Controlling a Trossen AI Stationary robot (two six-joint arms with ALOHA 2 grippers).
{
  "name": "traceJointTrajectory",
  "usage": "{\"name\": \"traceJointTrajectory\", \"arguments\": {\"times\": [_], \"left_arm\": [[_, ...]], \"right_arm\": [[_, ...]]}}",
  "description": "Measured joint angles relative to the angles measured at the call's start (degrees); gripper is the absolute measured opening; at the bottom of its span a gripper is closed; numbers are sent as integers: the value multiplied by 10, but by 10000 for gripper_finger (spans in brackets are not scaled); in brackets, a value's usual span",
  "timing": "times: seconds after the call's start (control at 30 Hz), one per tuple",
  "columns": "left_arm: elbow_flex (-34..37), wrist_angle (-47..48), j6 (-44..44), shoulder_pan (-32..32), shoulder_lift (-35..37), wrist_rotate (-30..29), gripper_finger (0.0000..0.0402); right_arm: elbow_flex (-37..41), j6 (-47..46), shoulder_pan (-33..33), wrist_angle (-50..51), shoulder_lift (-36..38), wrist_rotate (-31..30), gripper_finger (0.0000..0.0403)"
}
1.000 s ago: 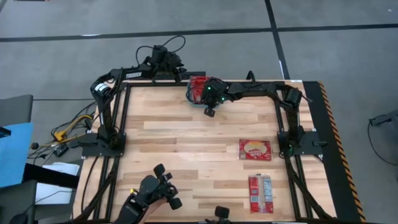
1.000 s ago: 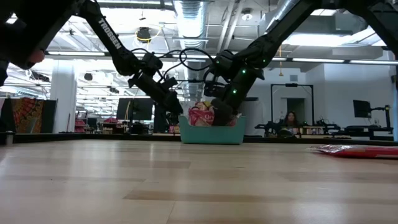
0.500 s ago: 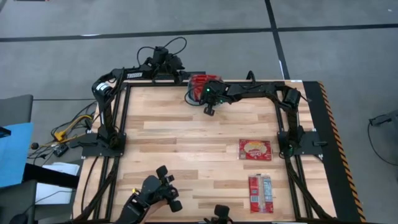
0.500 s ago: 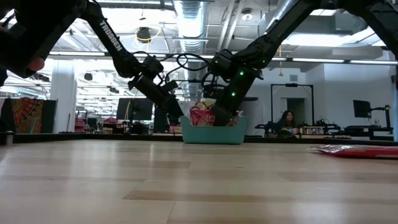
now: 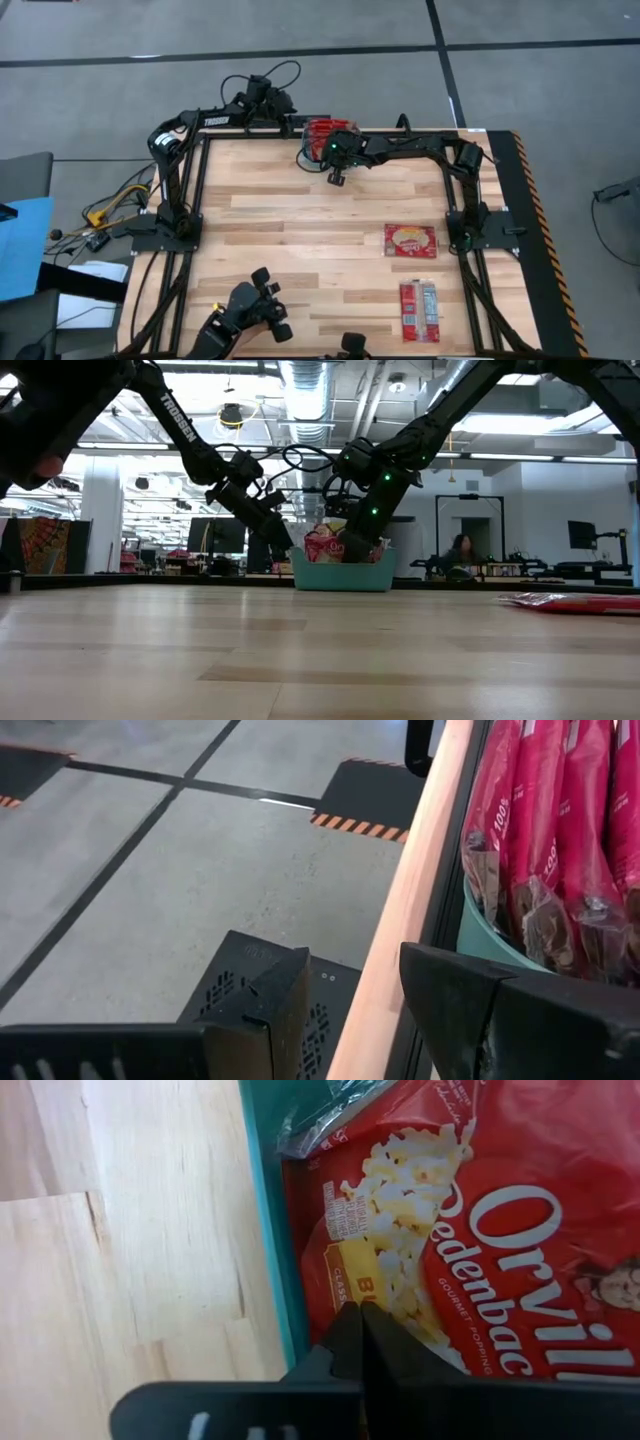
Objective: Sort popcorn bags into baskets
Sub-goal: Put the red popcorn bag into the blue bin
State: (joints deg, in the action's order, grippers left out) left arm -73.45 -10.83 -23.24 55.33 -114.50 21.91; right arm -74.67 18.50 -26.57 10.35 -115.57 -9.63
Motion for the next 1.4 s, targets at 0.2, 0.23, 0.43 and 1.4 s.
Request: {"name": "traceJointTrajectory", "arguments": {"times": [0.2, 0.23, 0.43, 1.4], "left_arm": [[0, 7, -1, 0, 0, 0, 148], [0, 7, -1, 0, 0, 0, 148], [0, 13, 0, 0, 0, 0, 148], [0, 39, 9, 0, 3, 9, 148]], "right_arm": [[0, -8, 2, -1, 0, 0, 36], [0, -10, 2, -1, 0, 0, 39], [0, -15, 3, -1, 0, 1, 53], [0, 5, 26, 10, 42, 8, 173]]}}
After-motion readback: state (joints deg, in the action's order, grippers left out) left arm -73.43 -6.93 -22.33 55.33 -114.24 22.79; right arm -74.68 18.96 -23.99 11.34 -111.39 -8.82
